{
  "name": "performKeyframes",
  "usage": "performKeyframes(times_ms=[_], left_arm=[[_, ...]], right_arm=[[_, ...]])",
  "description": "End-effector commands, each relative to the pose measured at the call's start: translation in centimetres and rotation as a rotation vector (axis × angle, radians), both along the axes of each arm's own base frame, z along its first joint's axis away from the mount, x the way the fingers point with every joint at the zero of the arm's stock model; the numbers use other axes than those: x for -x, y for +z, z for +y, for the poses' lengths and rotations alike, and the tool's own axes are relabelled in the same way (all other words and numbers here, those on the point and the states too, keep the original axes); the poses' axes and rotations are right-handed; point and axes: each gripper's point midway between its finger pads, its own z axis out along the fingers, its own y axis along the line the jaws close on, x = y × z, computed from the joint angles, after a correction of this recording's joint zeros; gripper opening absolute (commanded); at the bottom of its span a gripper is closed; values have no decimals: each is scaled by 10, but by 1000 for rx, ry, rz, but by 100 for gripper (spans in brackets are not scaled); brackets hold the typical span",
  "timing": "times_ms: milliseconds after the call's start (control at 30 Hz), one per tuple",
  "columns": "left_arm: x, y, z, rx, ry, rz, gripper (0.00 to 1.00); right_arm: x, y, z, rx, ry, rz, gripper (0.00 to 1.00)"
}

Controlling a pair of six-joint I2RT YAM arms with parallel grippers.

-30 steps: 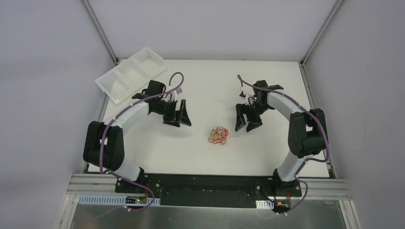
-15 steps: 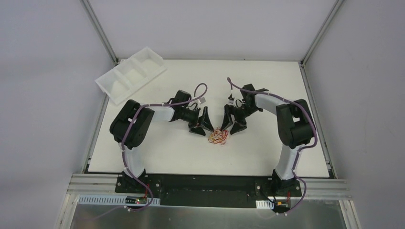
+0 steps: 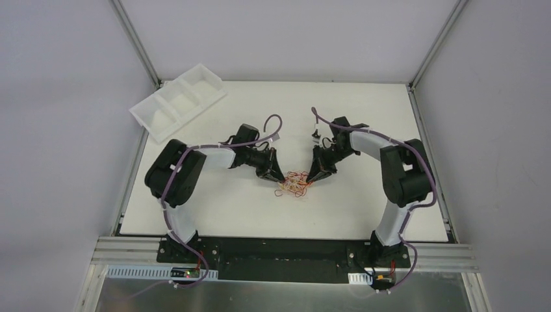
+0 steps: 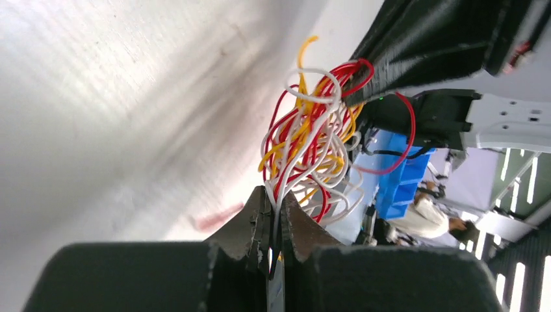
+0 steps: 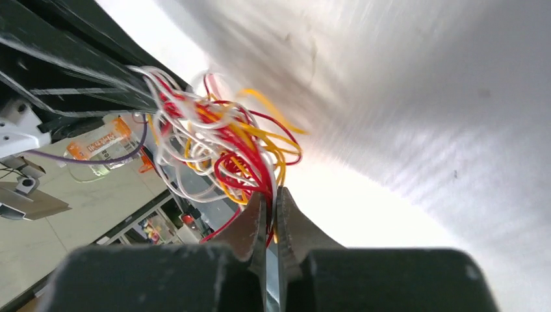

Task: Untangle the cables

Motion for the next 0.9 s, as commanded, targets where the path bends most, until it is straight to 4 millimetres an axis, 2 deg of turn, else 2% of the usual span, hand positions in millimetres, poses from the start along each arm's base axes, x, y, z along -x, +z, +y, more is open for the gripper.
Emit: performKeyframes(times_ms=[0, 167, 367, 467, 667, 867], left_arm=[[-16, 48, 58, -62, 58, -208, 0], [-34, 77, 133, -185, 183, -345, 0], [-46, 108, 198, -320, 254, -452, 0], [-53, 113, 221, -360, 273, -466, 0], [-65, 115, 251, -427, 301, -465, 0], [-83, 113, 299, -481, 404, -437, 0]], right_arm=[[-3, 35, -49, 72, -58, -130, 0], [-15, 65, -100, 107, -186, -228, 0], [-36, 103, -162, 185, -327, -376, 0], [-45, 113, -190, 223, -375, -419, 0], [-56, 127, -236, 294, -468, -454, 0], [-63, 132, -283, 366, -547, -464, 0]])
